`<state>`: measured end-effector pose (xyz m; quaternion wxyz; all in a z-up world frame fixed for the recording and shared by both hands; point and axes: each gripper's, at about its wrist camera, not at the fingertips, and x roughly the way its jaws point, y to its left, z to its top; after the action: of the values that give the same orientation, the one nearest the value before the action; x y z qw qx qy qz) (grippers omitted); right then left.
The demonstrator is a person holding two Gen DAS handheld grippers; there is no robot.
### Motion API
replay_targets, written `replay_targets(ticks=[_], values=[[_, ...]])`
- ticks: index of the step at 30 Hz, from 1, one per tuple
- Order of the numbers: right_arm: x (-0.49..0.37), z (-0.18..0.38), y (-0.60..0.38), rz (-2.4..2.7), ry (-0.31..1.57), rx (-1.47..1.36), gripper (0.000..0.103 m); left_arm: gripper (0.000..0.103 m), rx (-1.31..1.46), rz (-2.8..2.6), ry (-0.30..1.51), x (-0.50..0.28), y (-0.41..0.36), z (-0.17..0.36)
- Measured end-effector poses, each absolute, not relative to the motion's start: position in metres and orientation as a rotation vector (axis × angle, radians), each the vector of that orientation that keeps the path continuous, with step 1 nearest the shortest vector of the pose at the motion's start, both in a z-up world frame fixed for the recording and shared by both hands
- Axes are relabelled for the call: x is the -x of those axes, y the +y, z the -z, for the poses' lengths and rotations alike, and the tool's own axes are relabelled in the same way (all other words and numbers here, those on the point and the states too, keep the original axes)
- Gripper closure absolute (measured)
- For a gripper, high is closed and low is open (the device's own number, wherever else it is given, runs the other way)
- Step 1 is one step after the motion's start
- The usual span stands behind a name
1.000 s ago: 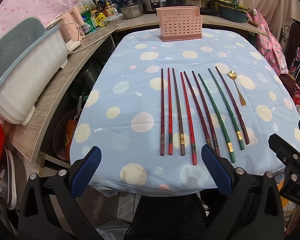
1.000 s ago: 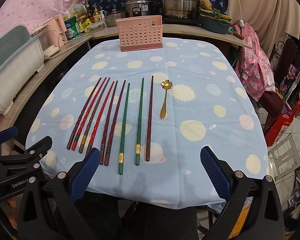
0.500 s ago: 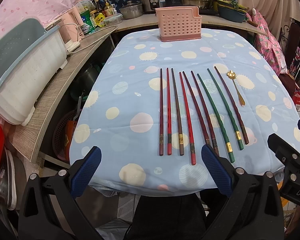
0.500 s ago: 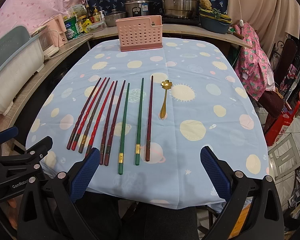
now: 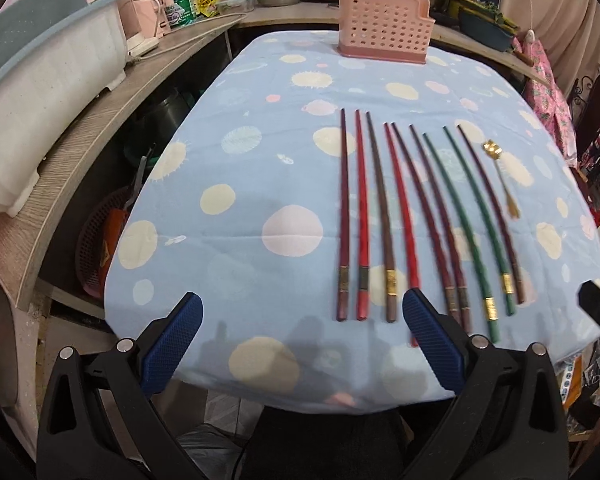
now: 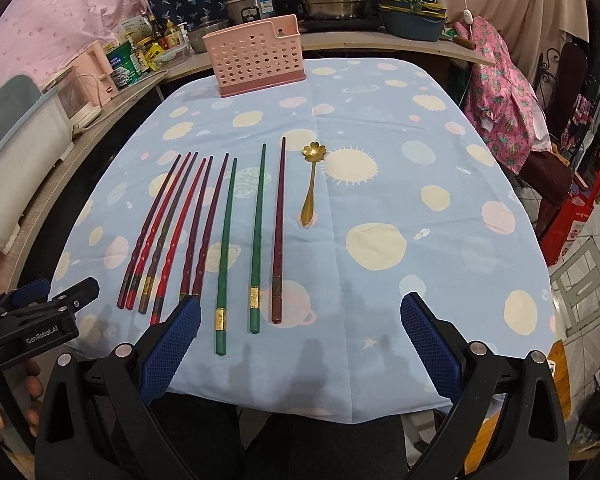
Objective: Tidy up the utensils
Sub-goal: 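Grasp a dark-red chopstick with the left tool while the right tool grasps the gold spoon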
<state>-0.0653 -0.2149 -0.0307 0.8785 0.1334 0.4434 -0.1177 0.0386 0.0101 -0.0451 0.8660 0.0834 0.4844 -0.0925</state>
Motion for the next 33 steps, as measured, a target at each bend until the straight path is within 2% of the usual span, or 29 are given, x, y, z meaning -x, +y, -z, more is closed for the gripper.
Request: replay_targets(ticks=[4,11,13,17,20,23,25,31,33], values=[[0.059,0.037,-0.221,0.266,0.932,-0.273,0.007,0.017,-0.166,0.189,1.067,-0.056,0.012,0.070],[0.041,0.044,-0.230,0.286,0.944,-0.264,0.007,0.020,-0.167,0.193,1.087,-0.070,0.012,0.084],[0.034,0.046,-0.231,0.287,0.945,-0.252,0.008,0.032,-0.158,0.192,1.099,-0.073,0.014,0.086],[0.019,0.050,-0.234,0.287,0.946,-0.239,0.013,0.035,-0.145,0.196,1.114,-0.079,0.015,0.088],[0.004,0.058,-0.240,0.290,0.954,-0.236,0.023,0.044,-0.146,0.202,1.114,-0.079,0.013,0.086],[-0.012,0.069,-0.248,0.295,0.971,-0.251,0.038,0.057,-0.153,0.217,1.116,-0.079,0.009,0.085],[-0.021,0.076,-0.253,0.288,0.981,-0.272,0.045,0.070,-0.155,0.228,1.116,-0.078,0.006,0.084],[-0.040,0.092,-0.256,0.264,1.008,-0.305,0.065,0.084,-0.149,0.224,1.122,-0.080,0.010,0.083],[-0.044,0.093,-0.253,0.269,1.000,-0.285,0.067,0.088,-0.145,0.216,1.124,-0.081,0.012,0.083]])
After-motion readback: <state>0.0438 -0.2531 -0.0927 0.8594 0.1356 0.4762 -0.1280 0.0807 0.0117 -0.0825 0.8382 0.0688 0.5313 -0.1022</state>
